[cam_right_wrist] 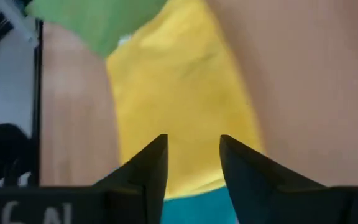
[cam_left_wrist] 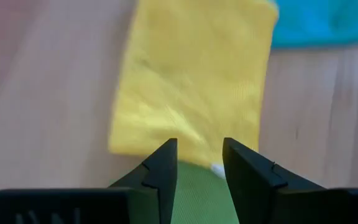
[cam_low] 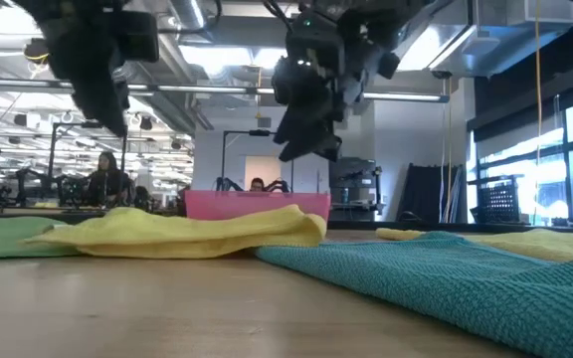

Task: Fold microfiber towels
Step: Stack the left yellow folded microfiber cloth on top of the light green microfiber cloth into the bin

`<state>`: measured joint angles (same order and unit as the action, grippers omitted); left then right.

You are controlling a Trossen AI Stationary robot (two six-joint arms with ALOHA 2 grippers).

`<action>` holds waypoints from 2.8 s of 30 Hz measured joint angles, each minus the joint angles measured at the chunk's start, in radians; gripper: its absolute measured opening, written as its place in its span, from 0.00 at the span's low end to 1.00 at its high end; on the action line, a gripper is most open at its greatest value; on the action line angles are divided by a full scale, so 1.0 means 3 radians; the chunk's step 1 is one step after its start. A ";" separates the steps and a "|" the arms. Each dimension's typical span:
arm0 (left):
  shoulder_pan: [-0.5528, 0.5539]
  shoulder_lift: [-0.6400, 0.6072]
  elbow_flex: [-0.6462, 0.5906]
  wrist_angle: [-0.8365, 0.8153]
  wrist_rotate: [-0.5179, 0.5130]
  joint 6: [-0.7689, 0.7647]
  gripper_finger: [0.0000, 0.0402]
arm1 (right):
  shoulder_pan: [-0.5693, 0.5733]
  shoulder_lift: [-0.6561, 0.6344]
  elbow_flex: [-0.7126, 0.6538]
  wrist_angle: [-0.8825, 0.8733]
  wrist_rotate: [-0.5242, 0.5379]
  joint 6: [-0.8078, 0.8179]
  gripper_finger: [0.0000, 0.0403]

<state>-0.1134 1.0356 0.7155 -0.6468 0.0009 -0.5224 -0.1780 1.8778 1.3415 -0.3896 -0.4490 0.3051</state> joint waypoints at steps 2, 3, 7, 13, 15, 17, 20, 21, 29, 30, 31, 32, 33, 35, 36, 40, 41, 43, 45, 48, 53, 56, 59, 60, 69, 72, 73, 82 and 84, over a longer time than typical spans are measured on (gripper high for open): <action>0.0105 -0.0154 0.0000 -0.0027 -0.0050 -0.0024 0.30 | -0.0107 0.0038 0.0000 0.0085 0.0001 -0.0096 0.41; 0.0153 -0.0208 0.0000 -0.0028 -0.0059 -0.0059 0.30 | -0.0152 0.0073 0.0000 0.0099 0.0002 -0.0131 0.44; 0.0279 -0.0339 0.0000 -0.0037 -0.0059 -0.0177 0.30 | -0.0264 0.0351 -0.0003 0.0084 -0.0175 0.0036 0.62; 0.0287 -0.0365 0.0000 -0.0043 -0.0028 -0.0347 0.30 | -0.0292 0.0696 -0.0009 0.0174 -0.0721 0.0263 0.76; 0.0286 -0.0364 0.0000 -0.0041 0.0000 -0.0352 0.30 | -0.0258 0.0741 -0.0009 0.0215 -0.0720 0.0193 0.77; 0.0287 -0.0364 0.0000 -0.0041 0.0008 -0.0357 0.30 | -0.0207 0.0778 -0.0008 0.0267 -0.0675 0.0053 0.77; 0.0288 -0.0364 0.0000 -0.0046 0.0049 -0.0366 0.30 | -0.0154 0.0831 -0.0001 0.0339 -0.0738 0.0014 0.75; 0.0288 -0.0364 0.0000 -0.0060 0.0071 -0.0384 0.30 | -0.0144 0.0850 0.0002 0.0345 -0.0779 0.0044 0.74; 0.0289 -0.0364 0.0000 -0.0068 0.0115 -0.0409 0.30 | -0.0100 0.0910 0.0000 0.0389 -0.0882 0.0274 0.58; 0.0290 -0.0364 0.0000 -0.0066 0.0114 -0.0409 0.30 | -0.0100 0.0911 -0.0002 0.0416 -0.0868 0.0285 0.55; 0.0290 -0.0364 0.0000 -0.0065 0.0105 -0.0409 0.30 | -0.0099 0.0916 -0.0004 0.0436 -0.0861 0.0288 0.52; 0.0290 -0.0364 0.0000 -0.0066 0.0083 -0.0409 0.30 | -0.0097 0.0919 -0.0005 0.0445 -0.0845 0.0279 0.49; 0.0290 -0.0364 0.0000 -0.0064 0.0058 -0.0408 0.30 | -0.0093 0.0919 -0.0005 0.0441 -0.0808 0.0261 0.45; 0.0290 -0.0364 0.0000 -0.0065 0.0030 -0.0408 0.30 | -0.0088 0.0919 -0.0005 0.0427 -0.0739 0.0191 0.36; 0.0290 -0.0364 0.0000 -0.0065 0.0030 -0.0408 0.30 | -0.0088 0.0923 -0.0005 0.0427 -0.0731 0.0188 0.31; 0.0290 -0.0363 0.0000 -0.0065 0.0030 -0.0408 0.30 | -0.0086 0.0922 0.0004 0.0427 -0.0777 0.0182 0.06; 0.0290 -0.0363 0.0000 -0.0065 0.0028 -0.0402 0.30 | -0.0086 0.0922 0.0025 0.0411 -0.0791 0.0187 0.04; 0.0290 -0.0363 0.0000 -0.0065 0.0028 -0.0337 0.30 | -0.0091 0.0920 0.0121 0.0403 -0.0874 0.0254 0.04; 0.0290 -0.0363 0.0000 -0.0069 0.0028 -0.0276 0.30 | -0.0112 0.0900 0.0277 0.0372 -0.0998 0.0279 0.02; 0.0290 -0.0362 0.0000 -0.0089 0.0014 -0.0205 0.30 | -0.0123 0.0898 0.0681 0.0053 -0.1012 0.0170 0.02; 0.0290 -0.0362 0.0000 -0.0107 -0.0061 -0.0156 0.30 | -0.0144 0.0885 0.1549 -0.0742 -0.0514 -0.0393 0.01; 0.0290 -0.0362 0.0000 -0.0139 -0.0122 -0.0148 0.30 | -0.0220 0.0885 0.1995 -0.1070 -0.0148 -0.0682 0.01; 0.0290 -0.0362 0.0000 -0.0150 -0.0133 -0.0146 0.30 | -0.0375 0.0885 0.2246 -0.1114 0.0081 -0.0773 0.01; 0.0290 -0.0362 0.0000 -0.0150 -0.0133 -0.0146 0.30 | -0.0444 0.0885 0.2293 -0.1116 0.0132 -0.0777 0.01; 0.0289 -0.0362 0.0000 -0.0150 -0.0134 -0.0146 0.30 | -0.1236 0.1069 0.2337 -0.1173 0.0161 -0.1004 0.03; 0.0288 -0.0362 0.0000 -0.0150 -0.0134 -0.0166 0.30 | -0.1456 0.1237 0.2335 -0.1401 0.0108 -0.1143 0.03; 0.0288 -0.0362 0.0000 -0.0150 -0.0134 -0.0188 0.30 | -0.1515 0.1292 0.2333 -0.1477 0.0112 -0.1211 0.03; 0.0288 -0.0362 0.0000 -0.0169 -0.0109 -0.0498 0.30 | -0.1818 0.1476 0.2333 -0.1541 0.0292 -0.1478 0.03; 0.0288 -0.0362 0.0000 -0.0168 -0.0109 -0.0505 0.30 | -0.1853 0.1476 0.2333 -0.1562 0.0319 -0.1491 0.03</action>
<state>-0.0269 0.9272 0.7155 -0.6971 -0.0319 -0.6739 -0.7338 2.3207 2.0415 -0.8584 -0.3531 -0.1420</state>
